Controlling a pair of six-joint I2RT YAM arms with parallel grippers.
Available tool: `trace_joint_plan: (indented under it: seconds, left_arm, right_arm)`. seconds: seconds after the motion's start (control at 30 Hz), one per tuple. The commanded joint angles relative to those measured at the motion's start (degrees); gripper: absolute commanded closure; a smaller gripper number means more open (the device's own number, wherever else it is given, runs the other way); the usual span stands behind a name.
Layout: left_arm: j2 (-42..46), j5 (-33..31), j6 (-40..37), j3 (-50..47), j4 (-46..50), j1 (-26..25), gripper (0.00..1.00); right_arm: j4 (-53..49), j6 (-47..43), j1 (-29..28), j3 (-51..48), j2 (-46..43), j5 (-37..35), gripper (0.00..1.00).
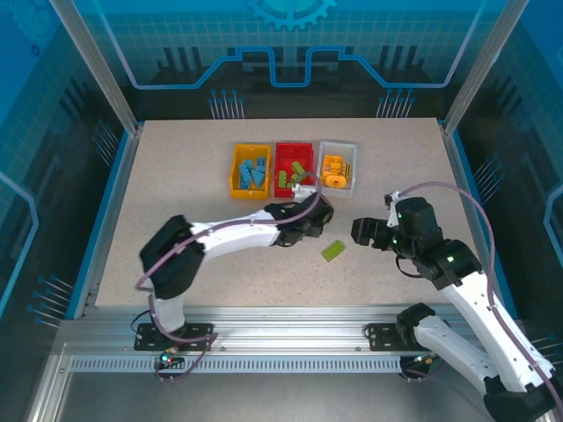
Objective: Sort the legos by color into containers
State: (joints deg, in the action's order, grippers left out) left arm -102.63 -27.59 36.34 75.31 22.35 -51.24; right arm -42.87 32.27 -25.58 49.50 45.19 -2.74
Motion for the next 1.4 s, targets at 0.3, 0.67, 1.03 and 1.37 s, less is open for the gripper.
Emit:
trace_joint_plan:
  seconds: [0.3,0.67,1.03,1.37]
  left_arm:
    - [2.0,13.0,-21.7,3.1,-3.9,25.5,0.47]
    - [-17.0,16.5,-32.8,23.3,2.3,34.2,0.47]
    - [-16.8,21.2,-29.0,25.6,4.7,34.8,0.27]
    - [-3.0,19.9,-26.0,19.5,4.5,33.4,0.19]
  right_arm:
    - [16.4,-3.6,-20.5,11.4,21.4,1.1,0.17]
    - [18.1,-1.5,-22.1,11.1,24.5,0.1,0.17]
    - [9.8,6.2,-21.4,8.4,22.7,-10.3,0.16]
    - [3.8,17.4,-20.0,4.4,22.8,-12.8,0.17]
